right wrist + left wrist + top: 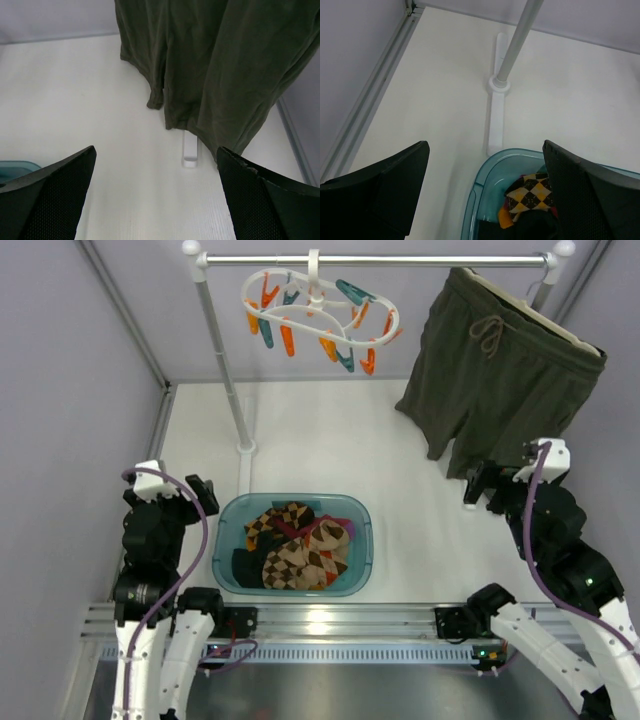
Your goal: Remove the socks clipped to the hanger
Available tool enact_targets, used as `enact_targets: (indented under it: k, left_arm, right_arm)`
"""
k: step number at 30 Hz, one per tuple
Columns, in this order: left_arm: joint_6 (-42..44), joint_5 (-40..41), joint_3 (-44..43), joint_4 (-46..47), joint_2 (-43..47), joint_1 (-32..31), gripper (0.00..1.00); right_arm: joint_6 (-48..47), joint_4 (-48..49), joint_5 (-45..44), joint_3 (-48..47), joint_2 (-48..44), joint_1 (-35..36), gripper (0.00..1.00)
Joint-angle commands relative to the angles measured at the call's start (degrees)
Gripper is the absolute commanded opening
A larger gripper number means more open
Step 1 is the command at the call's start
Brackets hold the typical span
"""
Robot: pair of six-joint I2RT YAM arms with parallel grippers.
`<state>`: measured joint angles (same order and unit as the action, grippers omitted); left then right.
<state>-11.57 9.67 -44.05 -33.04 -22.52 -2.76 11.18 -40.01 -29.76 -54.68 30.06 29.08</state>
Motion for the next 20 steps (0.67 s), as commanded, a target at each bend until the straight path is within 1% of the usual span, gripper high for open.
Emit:
enact_targets:
  k: [1,9,20]
  left_arm:
    - [0.9,-4.5,1.5,3.9,3.1,0.4,0.98]
    - [1.0,-5.7,2.2,3.9,5.2,0.4,0.98]
    - [1.2,-5.9,1.7,4.0,5.1,0.3,0.99]
  right_arm:
    - [-2.0,-4.8,-0.2,-2.5,-0.8,-0.4,0.99]
    - [-1.3,-4.6,0.5,-2.1,-1.9,-0.4,0.99]
    - [-1.3,-2.9,0.1,-0.8,-2.6,-0.4,1.00]
